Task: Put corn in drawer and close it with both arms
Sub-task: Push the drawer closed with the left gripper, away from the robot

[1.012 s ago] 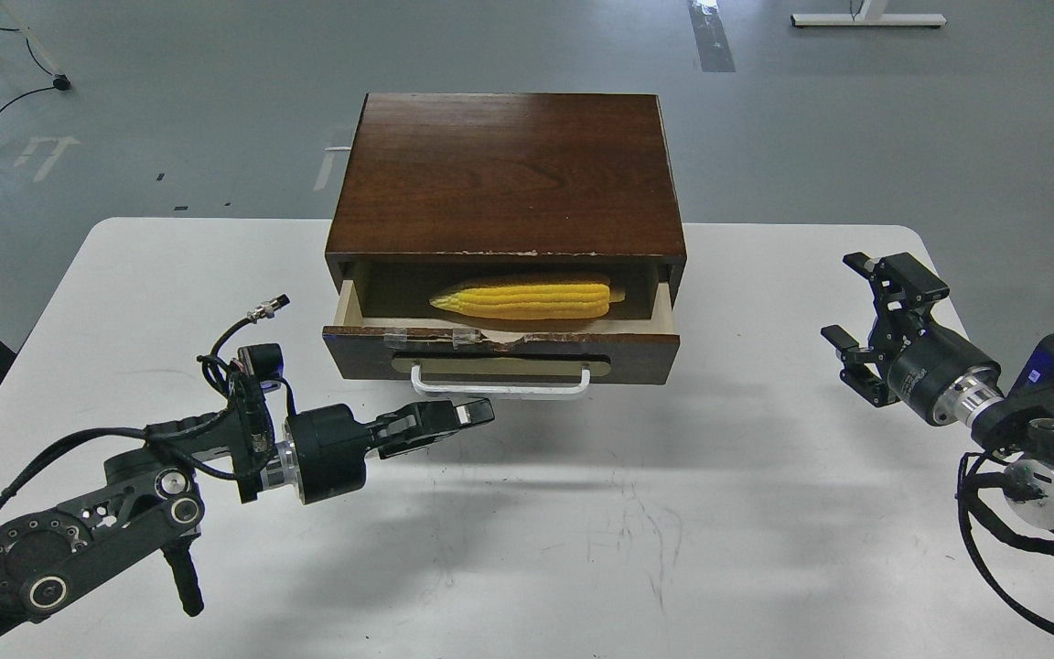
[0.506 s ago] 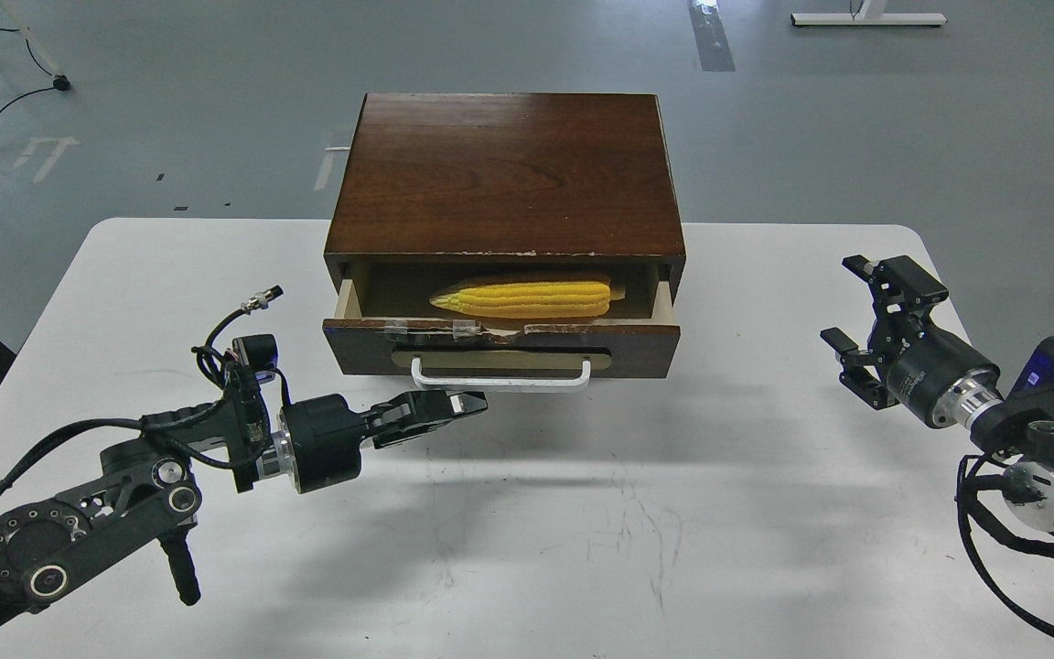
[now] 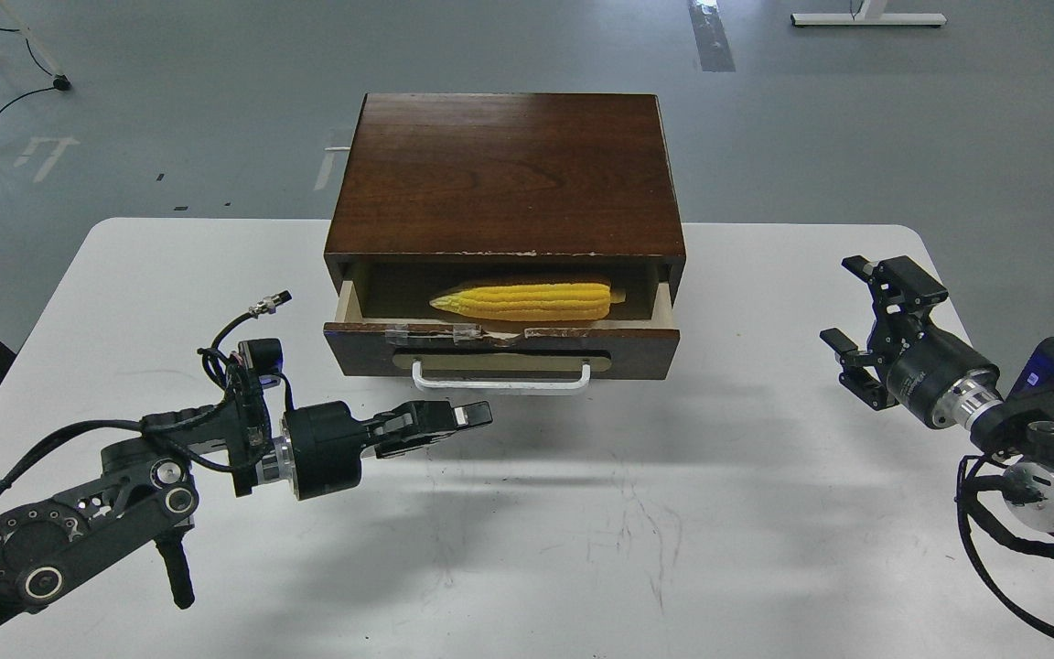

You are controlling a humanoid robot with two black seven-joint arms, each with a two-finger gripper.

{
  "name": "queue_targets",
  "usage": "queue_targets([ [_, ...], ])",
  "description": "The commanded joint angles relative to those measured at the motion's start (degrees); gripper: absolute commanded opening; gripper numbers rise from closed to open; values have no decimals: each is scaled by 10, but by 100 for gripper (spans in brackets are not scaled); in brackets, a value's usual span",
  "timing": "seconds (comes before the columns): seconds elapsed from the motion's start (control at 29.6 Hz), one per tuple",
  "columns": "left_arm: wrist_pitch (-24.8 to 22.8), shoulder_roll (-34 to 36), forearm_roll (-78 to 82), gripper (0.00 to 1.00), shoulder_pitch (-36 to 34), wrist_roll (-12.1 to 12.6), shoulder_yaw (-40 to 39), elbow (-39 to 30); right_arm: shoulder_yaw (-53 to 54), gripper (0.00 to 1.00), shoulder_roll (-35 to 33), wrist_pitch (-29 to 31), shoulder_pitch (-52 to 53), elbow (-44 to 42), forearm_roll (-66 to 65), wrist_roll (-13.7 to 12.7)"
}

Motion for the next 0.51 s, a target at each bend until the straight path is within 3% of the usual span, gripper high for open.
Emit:
queue_targets([
  [0.0, -2, -1, -1, 0, 0, 0, -7, 0, 0, 99, 0, 0, -1, 0, 0, 0],
  [0.47, 7, -15, -20, 0, -33, 3, -26, 49, 0, 99, 0, 0, -2, 0, 0, 0],
])
